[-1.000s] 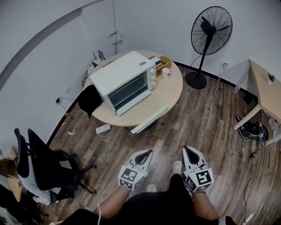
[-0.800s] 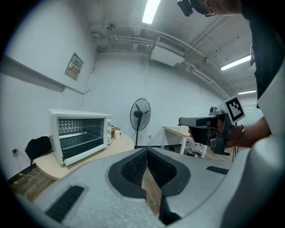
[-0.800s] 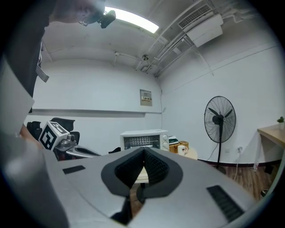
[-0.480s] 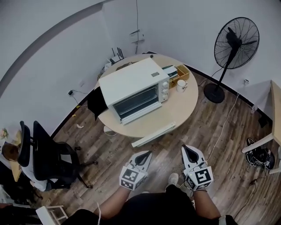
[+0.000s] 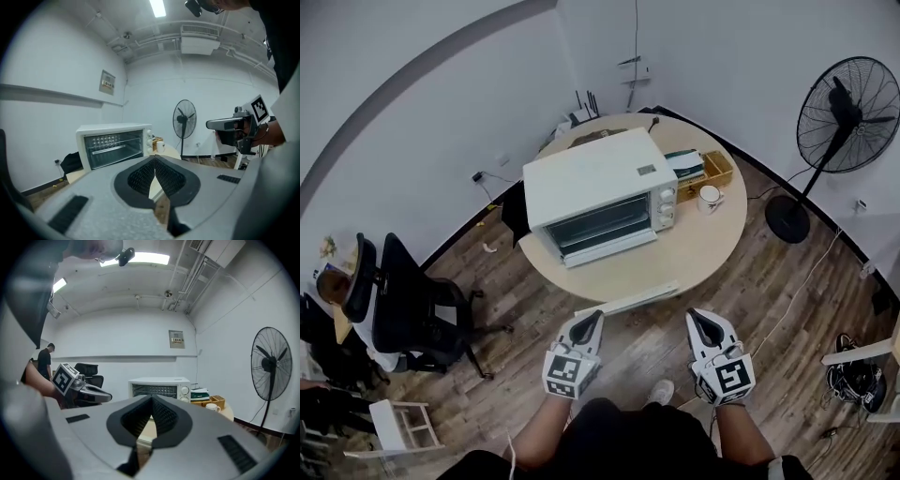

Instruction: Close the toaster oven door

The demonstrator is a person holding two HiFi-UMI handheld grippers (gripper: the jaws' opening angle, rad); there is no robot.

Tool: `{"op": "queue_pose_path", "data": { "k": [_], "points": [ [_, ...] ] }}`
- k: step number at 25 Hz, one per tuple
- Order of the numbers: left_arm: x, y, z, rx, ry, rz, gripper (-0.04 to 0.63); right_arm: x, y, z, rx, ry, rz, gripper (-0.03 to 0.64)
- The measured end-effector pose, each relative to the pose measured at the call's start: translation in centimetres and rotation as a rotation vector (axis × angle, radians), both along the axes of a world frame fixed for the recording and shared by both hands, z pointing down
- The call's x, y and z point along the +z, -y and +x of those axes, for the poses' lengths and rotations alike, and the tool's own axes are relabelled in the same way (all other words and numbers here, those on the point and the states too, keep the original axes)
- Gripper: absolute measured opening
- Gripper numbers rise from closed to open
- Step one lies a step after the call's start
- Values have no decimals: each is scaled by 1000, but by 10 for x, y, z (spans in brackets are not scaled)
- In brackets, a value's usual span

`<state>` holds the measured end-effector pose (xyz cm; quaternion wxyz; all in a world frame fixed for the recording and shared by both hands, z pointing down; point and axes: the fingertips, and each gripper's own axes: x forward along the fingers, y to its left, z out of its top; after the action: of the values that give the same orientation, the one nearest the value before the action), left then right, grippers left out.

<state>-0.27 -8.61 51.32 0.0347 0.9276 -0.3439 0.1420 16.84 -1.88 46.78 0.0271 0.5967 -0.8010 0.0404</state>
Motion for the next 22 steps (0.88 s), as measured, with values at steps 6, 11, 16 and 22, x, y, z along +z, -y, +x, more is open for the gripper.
{"op": "queue_pose_path", "data": {
  "k": [6, 11, 16, 22],
  "points": [
    [12, 11, -28, -117, 51, -20, 6, 13, 31, -11, -107, -16, -24, -4],
    [27, 22, -42, -172, 56, -45, 6, 13, 58, -29, -171, -50, -29, -3],
    [37, 33, -50, -172, 86, -30, 6, 17, 76, -56, -212, -36, -45, -3],
    [66, 41, -65, -140, 234, -36, 8, 21, 94, -74, -232, -38, -52, -3]
  ]
}}
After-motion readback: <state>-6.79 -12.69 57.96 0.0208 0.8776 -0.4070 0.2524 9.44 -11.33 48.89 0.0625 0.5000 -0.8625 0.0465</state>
